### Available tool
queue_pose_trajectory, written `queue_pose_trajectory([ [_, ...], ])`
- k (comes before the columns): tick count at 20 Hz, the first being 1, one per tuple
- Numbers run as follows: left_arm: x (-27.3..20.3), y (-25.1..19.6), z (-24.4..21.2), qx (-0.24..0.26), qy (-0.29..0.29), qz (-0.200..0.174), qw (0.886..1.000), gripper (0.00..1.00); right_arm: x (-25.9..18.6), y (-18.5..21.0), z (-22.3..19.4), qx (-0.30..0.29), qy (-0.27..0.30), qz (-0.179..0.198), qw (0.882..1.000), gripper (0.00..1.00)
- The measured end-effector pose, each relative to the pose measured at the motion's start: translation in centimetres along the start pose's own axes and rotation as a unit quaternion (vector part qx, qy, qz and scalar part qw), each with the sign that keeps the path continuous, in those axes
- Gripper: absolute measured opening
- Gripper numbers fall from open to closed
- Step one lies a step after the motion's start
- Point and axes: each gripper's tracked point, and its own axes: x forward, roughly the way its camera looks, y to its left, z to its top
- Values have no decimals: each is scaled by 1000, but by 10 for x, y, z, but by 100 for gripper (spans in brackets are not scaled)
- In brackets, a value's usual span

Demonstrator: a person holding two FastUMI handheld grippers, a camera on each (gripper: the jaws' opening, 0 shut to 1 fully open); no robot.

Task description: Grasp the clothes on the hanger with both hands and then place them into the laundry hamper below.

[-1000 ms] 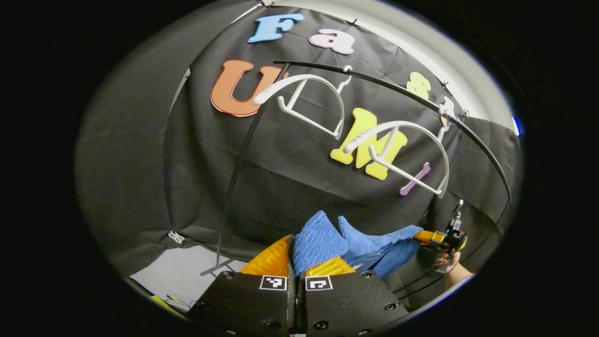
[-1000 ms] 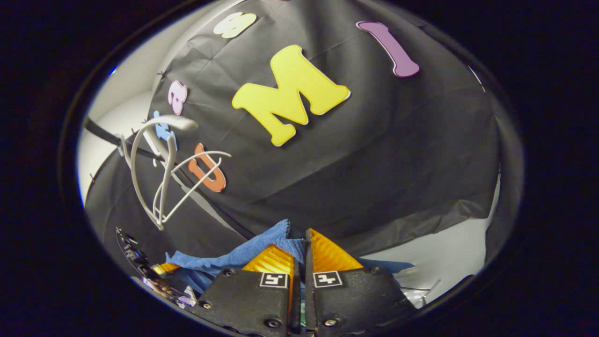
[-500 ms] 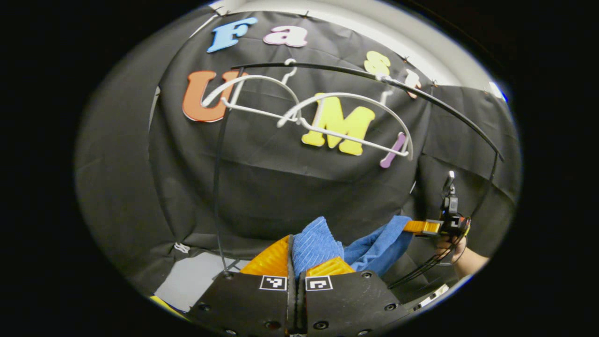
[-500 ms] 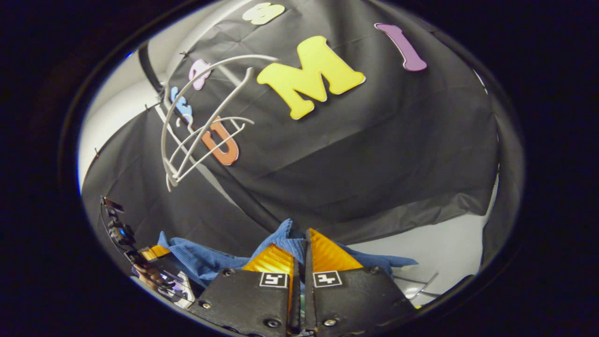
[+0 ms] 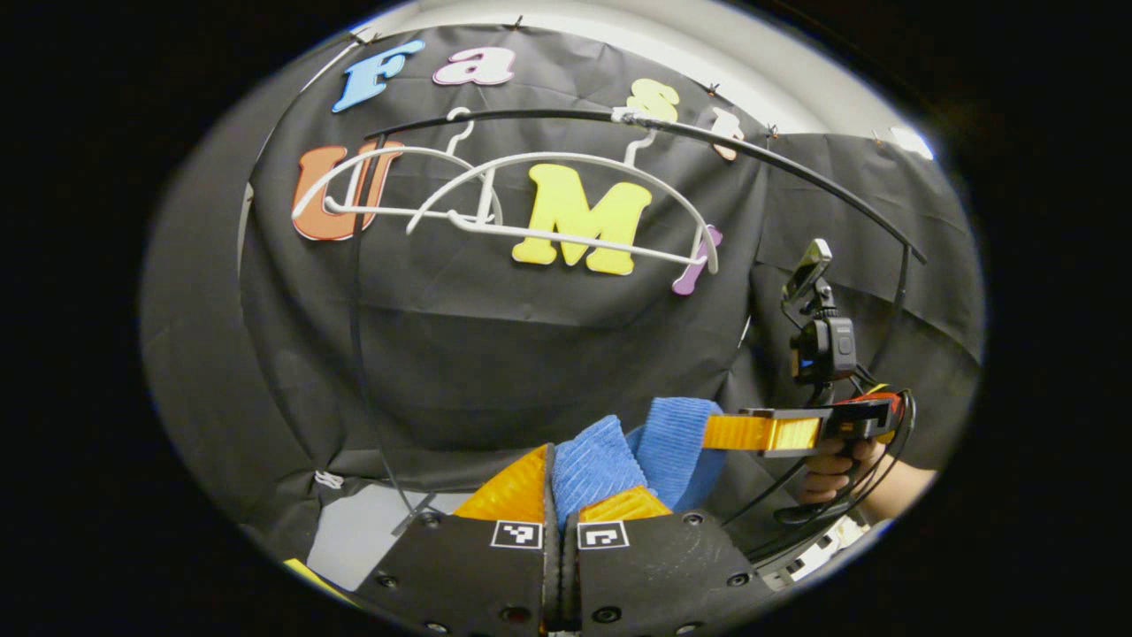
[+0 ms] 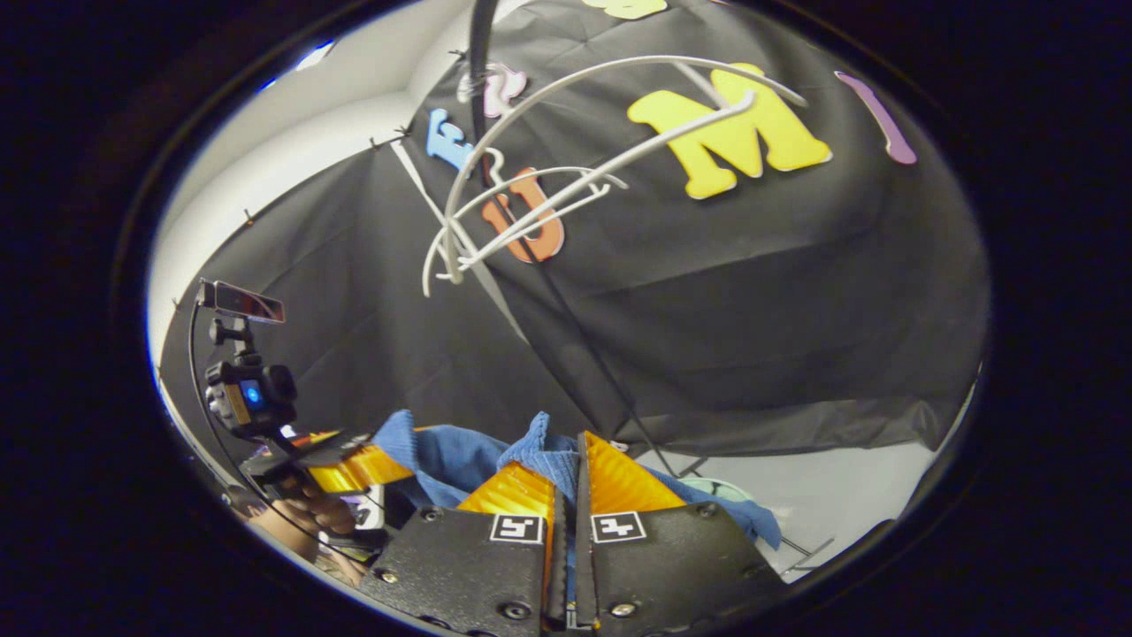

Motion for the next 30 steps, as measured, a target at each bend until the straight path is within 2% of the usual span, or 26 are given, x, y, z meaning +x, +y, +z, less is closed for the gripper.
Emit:
queue_pose_trajectory([
  [4,0,-6,27,-13,-22,-4,1000,1,18,35,16,16,-2,57,998,7],
  [7,-3,-2,44,-34,-43,-6,998,1,23,47,29,52,-11,95,994,7],
  [9,1,7,43,-49,-45,-5,998,1,29,43,30,78,-11,107,991,7],
  [11,12,19,29,-67,-28,-1,997,1,43,29,18,92,4,101,991,7],
  [20,71,60,-68,-131,61,40,989,1,105,-62,-59,121,98,8,988,7],
  [22,84,68,-90,-139,85,56,985,1,116,-88,-73,127,113,-30,985,7],
  [26,98,94,-144,-132,145,92,976,1,139,-123,-116,143,172,-77,972,7],
  [27,102,102,-153,-129,158,102,974,7,143,-134,-123,133,179,-98,970,7],
  [28,107,105,-166,-134,176,107,969,1,148,-146,-133,119,191,-114,968,7],
  [30,108,109,-192,-138,220,128,957,1,151,-169,-158,97,221,-154,958,7],
])
